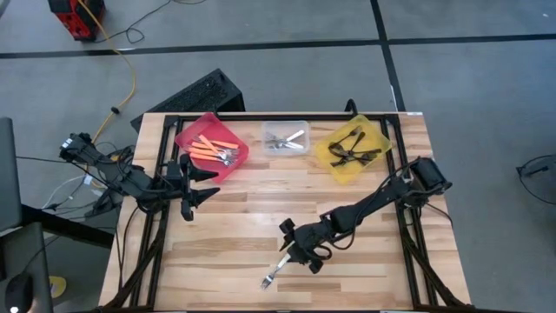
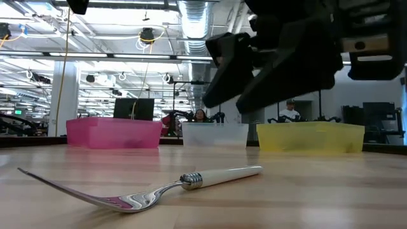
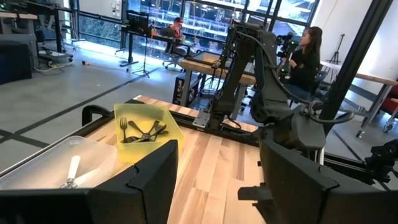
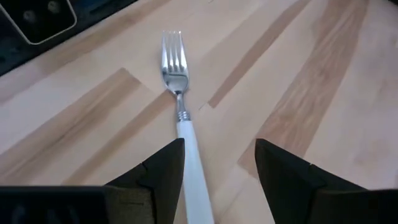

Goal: Sort silverware by color (type)
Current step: Put the white fork into the transparent bin

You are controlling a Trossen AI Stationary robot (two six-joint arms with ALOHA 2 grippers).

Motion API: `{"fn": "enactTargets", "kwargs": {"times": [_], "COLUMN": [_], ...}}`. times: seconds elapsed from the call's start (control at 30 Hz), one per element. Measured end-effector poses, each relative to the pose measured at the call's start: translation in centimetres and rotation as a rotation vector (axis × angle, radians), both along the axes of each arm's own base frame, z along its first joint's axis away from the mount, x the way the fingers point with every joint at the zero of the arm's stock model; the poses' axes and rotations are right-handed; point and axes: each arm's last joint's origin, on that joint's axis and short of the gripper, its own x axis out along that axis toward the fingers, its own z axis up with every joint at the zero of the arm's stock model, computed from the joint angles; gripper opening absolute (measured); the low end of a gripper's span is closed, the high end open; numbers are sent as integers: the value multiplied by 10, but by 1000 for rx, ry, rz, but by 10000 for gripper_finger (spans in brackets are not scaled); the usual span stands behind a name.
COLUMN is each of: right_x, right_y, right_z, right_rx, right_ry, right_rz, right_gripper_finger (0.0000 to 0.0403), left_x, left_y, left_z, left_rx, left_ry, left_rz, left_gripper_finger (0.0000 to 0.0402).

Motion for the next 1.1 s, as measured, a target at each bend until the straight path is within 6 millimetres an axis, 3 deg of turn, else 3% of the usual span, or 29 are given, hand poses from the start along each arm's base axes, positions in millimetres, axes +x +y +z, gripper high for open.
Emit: {"fn": "enactTargets", "kwargs": {"times": [0.57, 0.87, 1.1], "right_x": [3, 13, 17], "right_y": [2, 6, 6], "right_z": [5, -20, -24], "right_rx": [9, 111, 158], "right_ry": [-66, -40, -50], "right_rz": [34, 99, 127], "right_gripper_finger": [221, 221, 221], "left_x": [0, 0, 0], "left_y": [0, 0, 0], "left_z": [0, 0, -1], "left_rx": [-1, 0, 6], "left_ry": [0, 1, 9], "left_rz": [7, 12, 11], "left_gripper_finger": [212, 212, 212]}}
